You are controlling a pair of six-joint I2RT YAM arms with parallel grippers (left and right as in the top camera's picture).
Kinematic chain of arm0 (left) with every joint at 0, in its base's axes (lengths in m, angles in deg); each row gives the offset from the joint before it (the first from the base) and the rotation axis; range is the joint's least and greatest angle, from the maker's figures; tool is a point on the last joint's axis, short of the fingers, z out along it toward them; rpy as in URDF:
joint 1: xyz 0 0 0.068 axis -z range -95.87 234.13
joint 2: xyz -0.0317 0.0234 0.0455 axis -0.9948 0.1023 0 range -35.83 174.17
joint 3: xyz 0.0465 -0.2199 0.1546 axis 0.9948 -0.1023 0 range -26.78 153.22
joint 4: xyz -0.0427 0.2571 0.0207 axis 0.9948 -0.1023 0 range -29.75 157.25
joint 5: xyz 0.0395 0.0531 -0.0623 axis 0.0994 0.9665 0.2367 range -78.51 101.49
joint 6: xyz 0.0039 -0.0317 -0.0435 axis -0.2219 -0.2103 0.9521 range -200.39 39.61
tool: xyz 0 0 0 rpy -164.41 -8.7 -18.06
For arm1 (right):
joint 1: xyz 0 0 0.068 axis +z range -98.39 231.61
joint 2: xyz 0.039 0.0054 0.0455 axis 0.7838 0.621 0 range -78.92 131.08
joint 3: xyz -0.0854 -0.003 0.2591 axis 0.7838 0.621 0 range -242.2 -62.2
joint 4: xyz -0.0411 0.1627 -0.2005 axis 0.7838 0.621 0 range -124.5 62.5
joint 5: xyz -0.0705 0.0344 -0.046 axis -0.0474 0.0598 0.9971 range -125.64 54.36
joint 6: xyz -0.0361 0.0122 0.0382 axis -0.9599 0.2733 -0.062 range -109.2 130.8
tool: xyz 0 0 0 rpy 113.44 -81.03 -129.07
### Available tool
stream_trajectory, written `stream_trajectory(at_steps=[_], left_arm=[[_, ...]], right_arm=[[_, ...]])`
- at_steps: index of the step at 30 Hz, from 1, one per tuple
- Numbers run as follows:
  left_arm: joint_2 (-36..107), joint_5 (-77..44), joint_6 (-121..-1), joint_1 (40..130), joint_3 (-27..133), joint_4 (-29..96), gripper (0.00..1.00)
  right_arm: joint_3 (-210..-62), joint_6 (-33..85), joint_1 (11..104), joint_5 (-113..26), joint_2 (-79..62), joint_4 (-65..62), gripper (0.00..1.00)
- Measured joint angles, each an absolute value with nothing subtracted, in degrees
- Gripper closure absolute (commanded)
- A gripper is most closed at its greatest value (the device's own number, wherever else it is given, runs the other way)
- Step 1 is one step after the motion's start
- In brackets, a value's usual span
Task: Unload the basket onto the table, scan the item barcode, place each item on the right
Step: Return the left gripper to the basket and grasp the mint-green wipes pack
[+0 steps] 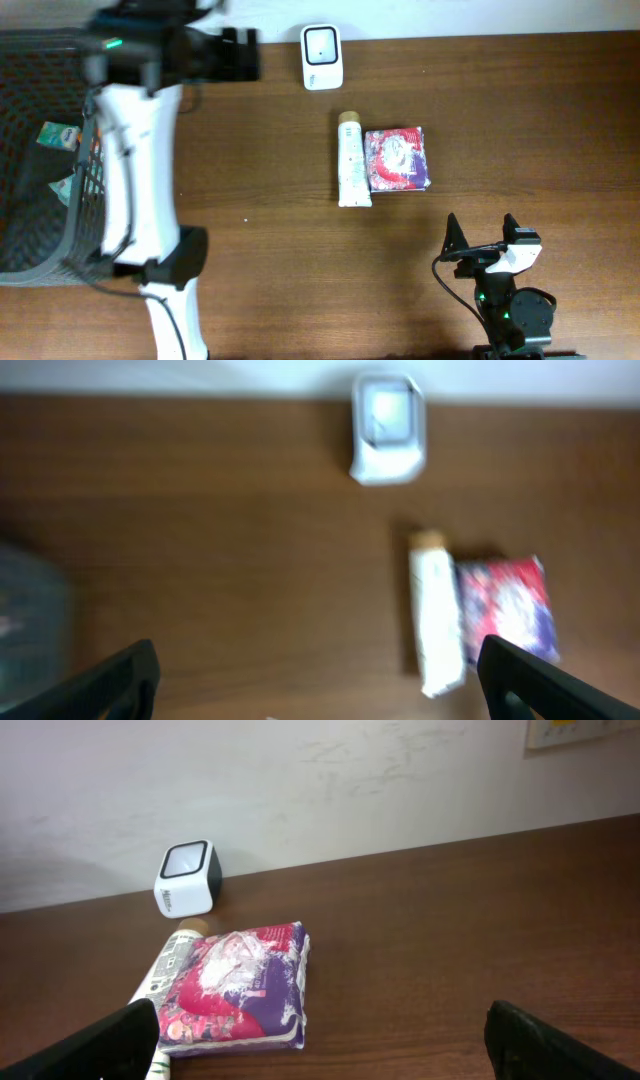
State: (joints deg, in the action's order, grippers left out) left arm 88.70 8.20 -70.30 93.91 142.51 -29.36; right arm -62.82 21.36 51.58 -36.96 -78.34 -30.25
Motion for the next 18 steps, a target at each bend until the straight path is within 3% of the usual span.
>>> stream_trajectory(at_steps=[10, 18], left_arm=[[80.19, 16.00, -65.84, 63.86, 140.07, -29.34, 0.01], [82.44, 16.11, -59.09, 50.85, 112.75, -23.51, 0.01]], right_arm=[[-62.82, 21.34, 51.58, -36.96, -78.34, -30.22, 0.01], [-62.82, 21.32, 51.58, -36.96, -78.34, -30.22, 0.01]])
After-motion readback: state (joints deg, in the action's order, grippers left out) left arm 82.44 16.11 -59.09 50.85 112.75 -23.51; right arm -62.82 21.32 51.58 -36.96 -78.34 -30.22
